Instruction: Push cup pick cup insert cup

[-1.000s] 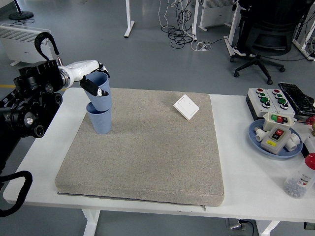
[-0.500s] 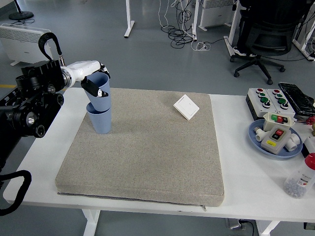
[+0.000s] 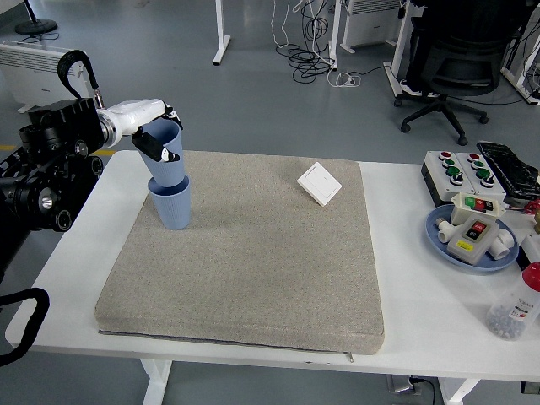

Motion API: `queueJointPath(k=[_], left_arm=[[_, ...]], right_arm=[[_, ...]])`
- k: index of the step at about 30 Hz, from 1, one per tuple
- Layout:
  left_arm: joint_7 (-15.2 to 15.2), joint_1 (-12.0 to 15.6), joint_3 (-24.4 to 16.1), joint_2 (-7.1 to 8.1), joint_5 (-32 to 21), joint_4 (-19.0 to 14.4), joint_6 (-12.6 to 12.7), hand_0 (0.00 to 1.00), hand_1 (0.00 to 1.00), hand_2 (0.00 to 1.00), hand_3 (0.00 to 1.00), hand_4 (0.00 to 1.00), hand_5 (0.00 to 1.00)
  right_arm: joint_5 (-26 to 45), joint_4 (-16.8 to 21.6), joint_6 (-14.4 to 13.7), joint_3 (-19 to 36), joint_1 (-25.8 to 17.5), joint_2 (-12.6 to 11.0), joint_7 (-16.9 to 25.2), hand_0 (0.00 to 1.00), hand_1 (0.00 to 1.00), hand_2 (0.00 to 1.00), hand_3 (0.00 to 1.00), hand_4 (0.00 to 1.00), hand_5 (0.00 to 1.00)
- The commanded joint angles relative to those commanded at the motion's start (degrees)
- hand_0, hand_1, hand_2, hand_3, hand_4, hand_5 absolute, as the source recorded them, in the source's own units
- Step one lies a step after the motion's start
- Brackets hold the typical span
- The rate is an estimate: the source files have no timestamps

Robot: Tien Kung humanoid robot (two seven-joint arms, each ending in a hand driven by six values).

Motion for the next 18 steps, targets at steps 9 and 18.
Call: queueJointPath(k=[9,18], left_arm=[[-0.3,-0.2,-1.4,0.23,0.0,1.4,0.7,0.444,0.439,0.434,0.376,0.350,0.002],[-0.8,-0.4,-1.0,0.26,0.0,1.8,1.3,0.445,0.440,0.435,0.375,0.350,0.002]], right_arm=[[-0.1,0.0,0.0,0.0,-0.1,0.0,0.0,0.773,0.678,0.673,0.566,0.127,0.472],[-0.1,0.0,0.0,-0.1,-0.1,0.0,-0.1,0.773,0.678,0.672,0.566,0.127,0.472]])
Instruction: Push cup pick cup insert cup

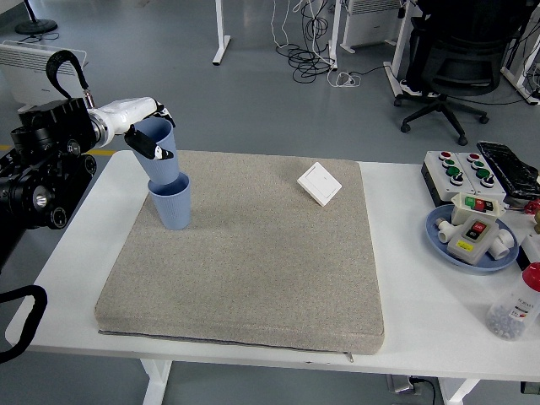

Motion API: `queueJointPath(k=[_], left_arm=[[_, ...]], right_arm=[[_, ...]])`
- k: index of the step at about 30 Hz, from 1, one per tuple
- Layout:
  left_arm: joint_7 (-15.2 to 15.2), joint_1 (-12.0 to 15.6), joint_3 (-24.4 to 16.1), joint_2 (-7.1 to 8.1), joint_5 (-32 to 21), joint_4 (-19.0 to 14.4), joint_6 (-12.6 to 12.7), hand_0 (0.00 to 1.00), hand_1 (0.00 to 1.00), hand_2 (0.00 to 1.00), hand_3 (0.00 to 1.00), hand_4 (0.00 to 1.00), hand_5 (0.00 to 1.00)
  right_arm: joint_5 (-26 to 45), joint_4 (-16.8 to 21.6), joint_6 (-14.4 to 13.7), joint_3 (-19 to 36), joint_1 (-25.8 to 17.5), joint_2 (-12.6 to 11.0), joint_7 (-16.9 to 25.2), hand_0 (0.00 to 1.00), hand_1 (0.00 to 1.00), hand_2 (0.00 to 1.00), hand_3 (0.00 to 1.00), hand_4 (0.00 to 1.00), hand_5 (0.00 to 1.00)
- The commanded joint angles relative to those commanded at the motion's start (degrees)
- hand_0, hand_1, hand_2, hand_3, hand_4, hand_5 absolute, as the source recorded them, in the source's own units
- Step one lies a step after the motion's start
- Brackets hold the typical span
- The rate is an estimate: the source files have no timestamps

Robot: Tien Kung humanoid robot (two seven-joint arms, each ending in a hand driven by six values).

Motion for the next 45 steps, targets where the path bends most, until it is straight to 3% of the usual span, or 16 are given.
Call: queueJointPath(k=[41,42,45], left_arm=[[-2.2,0.6,1.9,-1.42,0.0,3.8,3.5,0.448,0.451,0.450,0.382,0.359,0.002],[-2.3,0.6,1.8,-1.47,0.0,3.8,3.5,0.437,0.532,0.531,0.473,0.393,0.002],[-2.5,0.7,1.8,-1.57,0.0,3.7,3.6,0.437,0.532,0.531,0.473,0.393,0.002]], right_arm=[[-0.2,0.0,0.2,-0.4,0.3,-0.2,0.0,0.773,0.678,0.673,0.566,0.128,0.475],[-0.2,0.0,0.2,-0.3,0.3,-0.2,0.0,0.773,0.678,0.673,0.567,0.128,0.475],[-0.2,0.0,0.2,-0.4,0.4,-0.2,0.0,0.773,0.678,0.673,0.567,0.128,0.475]])
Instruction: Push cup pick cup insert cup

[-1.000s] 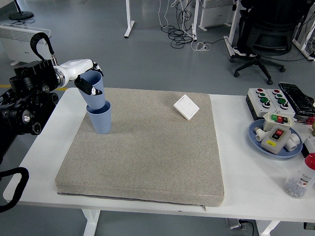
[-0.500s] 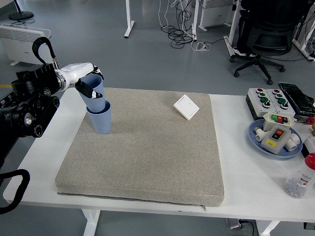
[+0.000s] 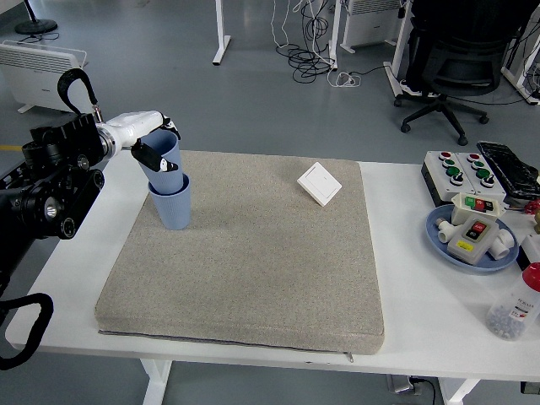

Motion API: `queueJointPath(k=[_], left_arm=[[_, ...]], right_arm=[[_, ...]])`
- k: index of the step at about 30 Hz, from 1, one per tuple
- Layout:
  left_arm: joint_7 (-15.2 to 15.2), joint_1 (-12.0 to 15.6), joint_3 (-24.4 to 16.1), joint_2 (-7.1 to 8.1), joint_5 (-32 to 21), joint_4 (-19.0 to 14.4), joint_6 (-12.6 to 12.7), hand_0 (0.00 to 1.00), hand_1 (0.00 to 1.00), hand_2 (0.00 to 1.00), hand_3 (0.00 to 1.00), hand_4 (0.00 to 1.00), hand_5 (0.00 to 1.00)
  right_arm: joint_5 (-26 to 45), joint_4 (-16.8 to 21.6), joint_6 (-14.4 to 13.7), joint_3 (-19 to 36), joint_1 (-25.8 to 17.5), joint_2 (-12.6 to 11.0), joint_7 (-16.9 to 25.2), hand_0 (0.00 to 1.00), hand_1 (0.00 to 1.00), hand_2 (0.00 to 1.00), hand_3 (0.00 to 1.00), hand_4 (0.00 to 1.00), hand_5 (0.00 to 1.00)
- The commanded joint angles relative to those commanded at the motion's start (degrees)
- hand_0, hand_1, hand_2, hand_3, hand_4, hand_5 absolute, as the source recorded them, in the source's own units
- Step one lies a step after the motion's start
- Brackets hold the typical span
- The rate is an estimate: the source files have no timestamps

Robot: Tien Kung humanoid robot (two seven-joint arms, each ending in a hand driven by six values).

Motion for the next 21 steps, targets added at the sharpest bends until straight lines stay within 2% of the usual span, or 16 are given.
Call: queueJointPath(k=[2,3,8,9,14,15,20,21], left_arm=[[-0.1,0.1,-0.1,-0.06,0.0,0.0,0.0,0.437,0.532,0.531,0.473,0.393,0.002],[-0.2,0.1,-0.1,-0.09,0.0,0.0,0.0,0.406,0.595,0.675,0.593,0.636,0.088],[-0.5,0.3,-0.5,-0.24,0.0,0.0,-0.4,0.406,0.595,0.675,0.593,0.636,0.088],[-0.5,0.3,-0.6,-0.25,0.0,0.0,-0.5,0.716,0.795,0.924,0.831,0.900,0.412],[-1.1,0.4,-1.3,-0.28,0.0,0.2,-0.7,0.716,0.795,0.924,0.831,0.900,0.412],[-1.1,0.4,-1.5,-0.29,0.0,0.3,-0.5,0.858,0.892,0.998,0.929,0.941,0.471],[-1.1,0.4,-1.9,-0.30,0.0,0.3,0.2,0.858,0.892,0.998,0.929,0.941,0.471],[-1.1,0.4,-1.9,-0.28,0.0,0.4,0.3,0.917,0.942,0.998,0.976,0.983,0.522]], right_arm=[[0.0,0.0,0.0,0.0,0.0,0.0,0.0,0.773,0.678,0.673,0.567,0.128,0.475],[0.0,0.0,0.0,0.0,0.0,0.0,0.0,0.773,0.679,0.673,0.567,0.128,0.474],[0.0,0.0,0.0,0.0,0.0,0.0,0.0,0.773,0.679,0.673,0.567,0.128,0.474],[0.0,0.0,0.0,0.0,0.0,0.0,0.0,0.773,0.679,0.673,0.567,0.129,0.474],[0.1,0.0,0.0,-0.1,0.1,0.0,0.0,0.773,0.679,0.673,0.567,0.129,0.474],[0.1,0.0,0.0,-0.2,0.1,0.0,0.0,0.773,0.679,0.673,0.567,0.128,0.474],[0.1,0.0,0.1,-0.2,0.1,-0.1,0.0,0.773,0.679,0.673,0.567,0.128,0.474],[0.1,0.0,0.1,-0.2,0.1,-0.1,0.0,0.773,0.679,0.673,0.566,0.128,0.475]])
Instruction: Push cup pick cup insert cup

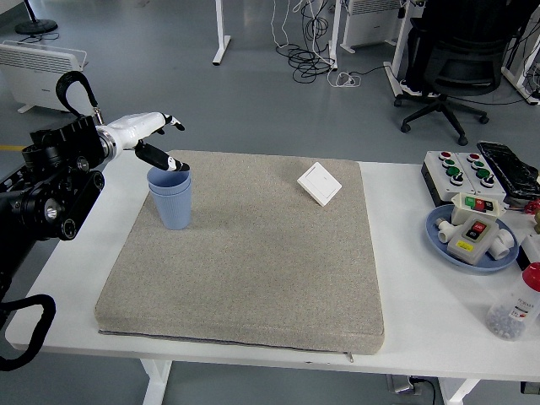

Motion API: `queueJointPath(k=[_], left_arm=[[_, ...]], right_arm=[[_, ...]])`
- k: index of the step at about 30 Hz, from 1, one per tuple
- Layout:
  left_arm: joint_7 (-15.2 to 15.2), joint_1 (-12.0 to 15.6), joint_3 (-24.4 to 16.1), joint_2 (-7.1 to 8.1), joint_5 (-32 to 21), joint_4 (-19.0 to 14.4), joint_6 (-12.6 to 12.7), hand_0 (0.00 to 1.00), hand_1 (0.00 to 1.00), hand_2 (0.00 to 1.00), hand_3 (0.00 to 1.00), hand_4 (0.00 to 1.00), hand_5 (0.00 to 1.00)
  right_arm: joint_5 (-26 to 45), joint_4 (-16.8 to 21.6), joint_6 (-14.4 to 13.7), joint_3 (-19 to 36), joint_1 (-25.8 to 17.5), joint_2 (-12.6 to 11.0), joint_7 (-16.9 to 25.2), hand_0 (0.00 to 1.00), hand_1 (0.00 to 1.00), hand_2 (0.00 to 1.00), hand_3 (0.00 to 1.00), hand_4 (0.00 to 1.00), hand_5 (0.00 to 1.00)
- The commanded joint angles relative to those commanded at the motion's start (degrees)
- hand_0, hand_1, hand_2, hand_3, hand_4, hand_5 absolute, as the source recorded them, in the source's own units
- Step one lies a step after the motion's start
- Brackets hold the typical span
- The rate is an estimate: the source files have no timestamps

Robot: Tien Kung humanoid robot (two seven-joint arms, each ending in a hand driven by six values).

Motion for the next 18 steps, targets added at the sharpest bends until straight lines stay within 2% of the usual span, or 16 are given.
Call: queueJointPath(k=[8,9,11,12,14,16,17,18], left_arm=[[0.2,0.4,-0.3,0.17,0.0,-0.2,2.0,0.931,0.948,0.998,0.997,0.994,0.547],[0.3,0.7,0.1,0.38,0.0,-0.3,4.3,0.931,0.948,0.998,0.997,0.994,0.547],[0.4,0.9,0.2,0.54,0.0,-0.5,5.2,0.931,0.948,0.998,0.997,0.994,0.547],[0.5,1.2,0.3,0.70,0.0,-0.7,6.9,0.878,0.889,0.998,0.945,0.897,0.597],[0.2,1.8,-0.2,1.18,0.0,-1.6,9.8,0.878,0.889,0.998,0.945,0.897,0.597],[0.4,2.6,-0.8,1.67,-2.4,-2.8,12.1,0.878,0.889,0.998,0.945,0.897,0.597],[1.2,3.4,-1.4,2.02,-5.4,-3.9,13.3,0.878,0.889,0.998,0.945,0.897,0.597],[2.0,3.9,-2.0,2.22,-7.1,-4.7,13.8,0.739,0.774,0.852,0.735,0.706,0.691]], right_arm=[[0.1,0.0,0.0,0.0,0.0,0.0,0.0,0.773,0.679,0.673,0.566,0.128,0.475],[0.1,0.0,0.0,0.0,0.0,0.0,0.0,0.773,0.679,0.673,0.566,0.128,0.475],[0.1,0.0,0.0,0.0,0.0,0.0,0.0,0.773,0.679,0.673,0.566,0.128,0.475],[0.1,0.0,0.0,0.0,0.0,0.0,0.0,0.773,0.679,0.673,0.566,0.128,0.474],[0.2,0.0,0.0,0.1,-0.1,0.0,0.1,0.773,0.679,0.673,0.566,0.128,0.474],[0.2,0.0,0.0,0.1,-0.1,0.0,0.1,0.773,0.679,0.673,0.566,0.128,0.474],[0.2,0.0,0.0,0.2,-0.2,0.0,0.0,0.773,0.679,0.673,0.566,0.128,0.474],[0.2,0.0,0.0,0.3,-0.2,0.0,0.1,0.773,0.679,0.674,0.567,0.128,0.474]])
